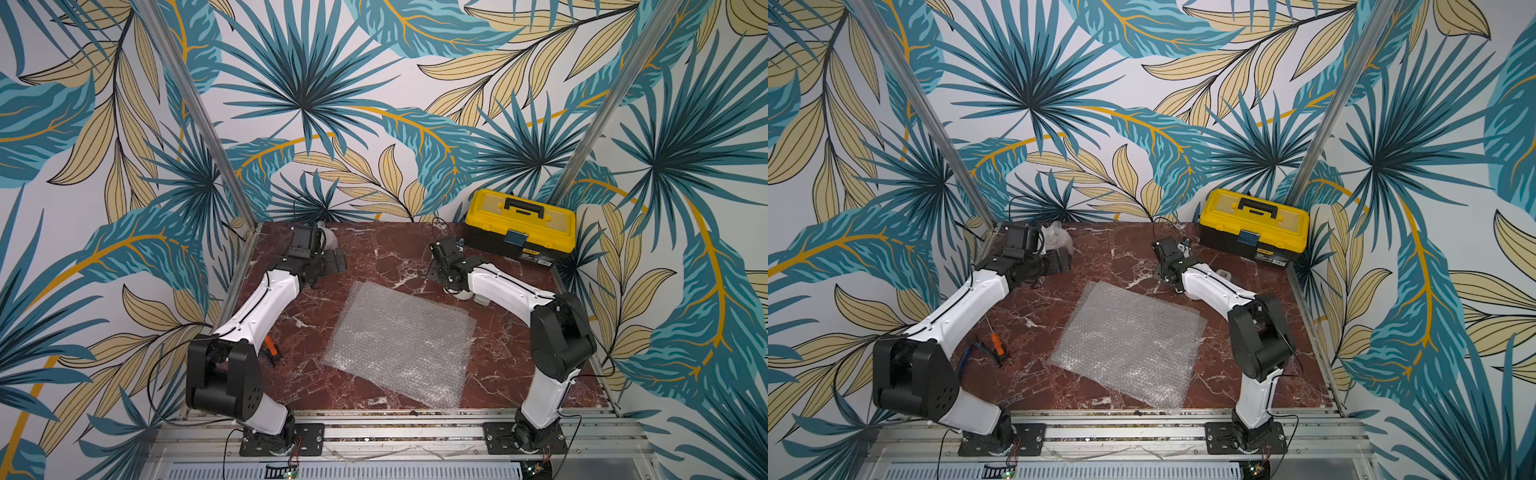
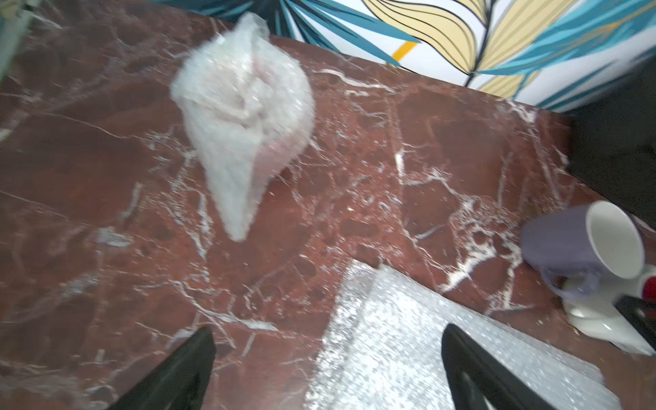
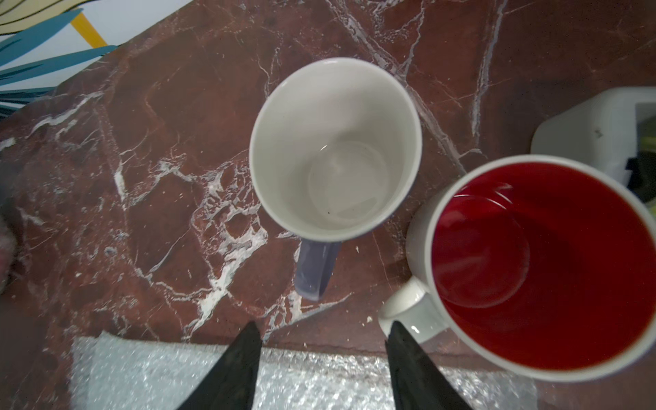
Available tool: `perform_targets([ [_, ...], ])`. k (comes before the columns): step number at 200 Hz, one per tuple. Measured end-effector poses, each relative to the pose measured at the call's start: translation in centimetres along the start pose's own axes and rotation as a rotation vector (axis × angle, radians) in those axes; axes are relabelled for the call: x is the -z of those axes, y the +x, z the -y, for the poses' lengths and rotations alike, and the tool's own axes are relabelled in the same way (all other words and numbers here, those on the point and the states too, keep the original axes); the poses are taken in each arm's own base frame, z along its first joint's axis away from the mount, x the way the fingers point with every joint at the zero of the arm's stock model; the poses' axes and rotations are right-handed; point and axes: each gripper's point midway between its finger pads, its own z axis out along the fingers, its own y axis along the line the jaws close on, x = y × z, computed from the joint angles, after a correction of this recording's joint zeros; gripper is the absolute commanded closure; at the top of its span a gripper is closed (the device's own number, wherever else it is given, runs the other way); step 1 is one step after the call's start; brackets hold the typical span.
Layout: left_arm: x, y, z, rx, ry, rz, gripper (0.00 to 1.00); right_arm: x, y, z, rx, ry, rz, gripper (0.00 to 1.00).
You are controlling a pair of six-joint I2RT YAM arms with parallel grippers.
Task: Wrap mugs in bubble wrap
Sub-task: Pick up the mug from the center of the board.
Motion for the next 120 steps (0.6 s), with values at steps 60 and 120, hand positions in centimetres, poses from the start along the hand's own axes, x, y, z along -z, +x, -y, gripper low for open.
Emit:
perform_targets([
  [60, -1.1, 9.4, -2.3, 0.094, -0.045, -0.152, 0.00, -3.3, -1.1, -1.4, 0.000, 0.052, 0.026, 0.49],
  [120, -1.2, 11.1, 0.1, 0.044, 0.044, -0.174, 0.18, -5.1, -0.9, 0.0, 0.018, 0.124, 0.006, 0.67],
])
